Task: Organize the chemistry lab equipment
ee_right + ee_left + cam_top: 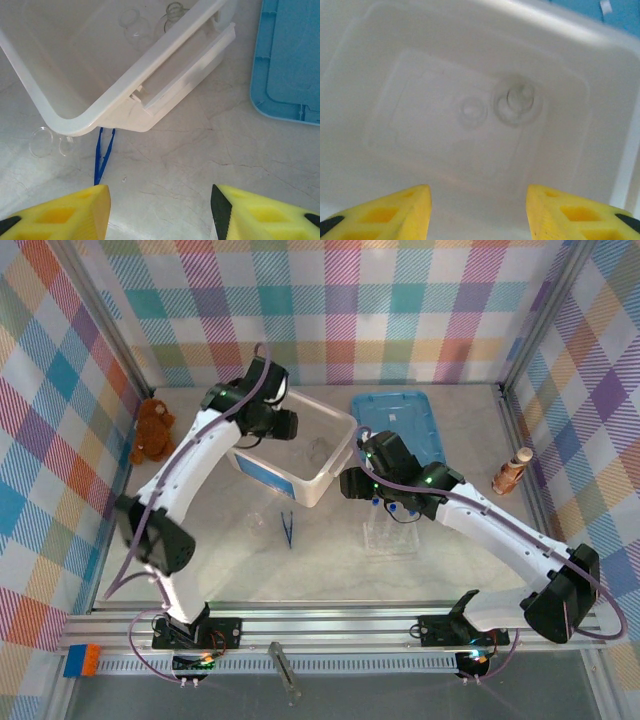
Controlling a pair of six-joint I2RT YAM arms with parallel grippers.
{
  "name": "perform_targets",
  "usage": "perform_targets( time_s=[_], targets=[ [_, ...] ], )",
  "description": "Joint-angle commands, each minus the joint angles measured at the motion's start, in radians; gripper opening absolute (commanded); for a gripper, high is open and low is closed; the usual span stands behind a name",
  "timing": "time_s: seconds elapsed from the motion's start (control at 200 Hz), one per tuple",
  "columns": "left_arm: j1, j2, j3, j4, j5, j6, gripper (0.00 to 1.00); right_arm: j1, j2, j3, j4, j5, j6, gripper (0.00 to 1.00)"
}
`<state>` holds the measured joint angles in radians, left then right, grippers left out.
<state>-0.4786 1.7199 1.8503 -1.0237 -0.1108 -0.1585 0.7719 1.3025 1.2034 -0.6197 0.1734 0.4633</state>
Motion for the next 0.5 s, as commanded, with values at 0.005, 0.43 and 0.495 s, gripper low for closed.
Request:
perform_targets(
  time_s=[0.005,0.43,0.495],
  targets=[
    [-0.02,-0.163,-0.158,-0.028,-0.071,-0.038,0.53,-0.005,-0.038,-0.017,0.022,-0.024,-0.007,0.58],
    [-0.134,-0.471,-0.712,-0.046,-0.174,-0.21,0.54,0.0,-0.028,-0.029,0.044,-0.072,-0.009,0.61],
    [-0.134,-0.478,-0.754,-0.032,-0.185,-0.219,0.54,0.005,-0.024,-0.026,0.045,-0.081,-0.009,0.63]
  ],
)
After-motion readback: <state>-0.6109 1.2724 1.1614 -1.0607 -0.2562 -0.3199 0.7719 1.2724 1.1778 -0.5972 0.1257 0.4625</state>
